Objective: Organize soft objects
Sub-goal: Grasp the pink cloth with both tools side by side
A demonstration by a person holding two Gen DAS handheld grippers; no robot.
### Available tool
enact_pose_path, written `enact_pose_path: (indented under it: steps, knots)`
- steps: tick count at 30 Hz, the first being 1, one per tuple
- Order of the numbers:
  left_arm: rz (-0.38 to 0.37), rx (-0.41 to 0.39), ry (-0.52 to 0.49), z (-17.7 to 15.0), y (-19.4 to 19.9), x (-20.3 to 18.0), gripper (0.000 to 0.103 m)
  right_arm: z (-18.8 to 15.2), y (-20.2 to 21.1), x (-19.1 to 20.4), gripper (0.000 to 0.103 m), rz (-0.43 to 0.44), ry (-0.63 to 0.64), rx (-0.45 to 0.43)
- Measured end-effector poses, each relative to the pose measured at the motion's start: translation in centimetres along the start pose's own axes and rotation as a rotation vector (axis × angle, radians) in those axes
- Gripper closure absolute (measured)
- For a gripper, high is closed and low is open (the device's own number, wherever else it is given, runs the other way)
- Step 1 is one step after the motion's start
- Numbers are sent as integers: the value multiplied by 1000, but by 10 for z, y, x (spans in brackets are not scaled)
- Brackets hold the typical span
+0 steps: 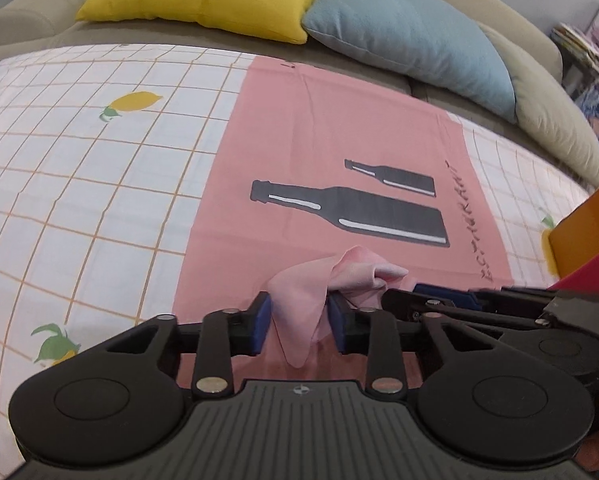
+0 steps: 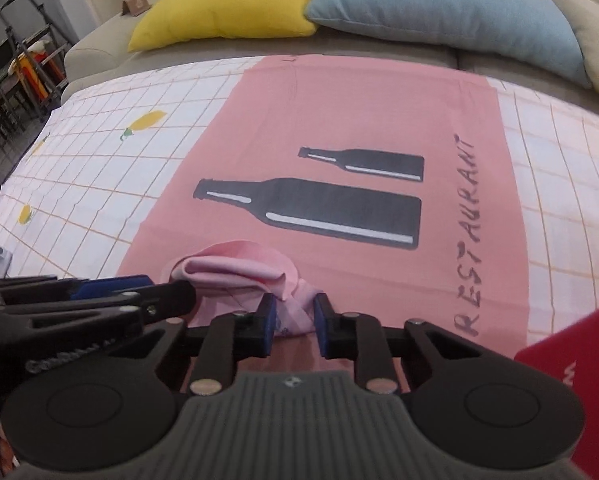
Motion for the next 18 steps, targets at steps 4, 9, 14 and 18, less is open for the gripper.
enact_pose_path:
  steps: [4, 9, 14, 18]
  knots:
    - [14, 7, -25, -3, -3, -3, 81, 0, -2, 5, 100, 5, 31, -1]
    - [19, -22, -49, 0, 6, -8, 102, 0, 1, 4, 103, 6, 40, -1]
    - [13, -58, -58, 5, 22, -14, 103, 2, 19, 6, 103, 1, 51, -41]
    - [4, -92, -70, 10, 39, -21, 103, 6, 43, 10, 103, -10, 62, -90]
Point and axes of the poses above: each gripper's, at about its wrist camera, not at the fingertips, and y roughly against the way its jaws point, x to its left, z to its top, the point moved 6 cm from there along -y, roughly the way its jaws point, and after that the axes turned 1 degree about -y, right-handed, at the moved point
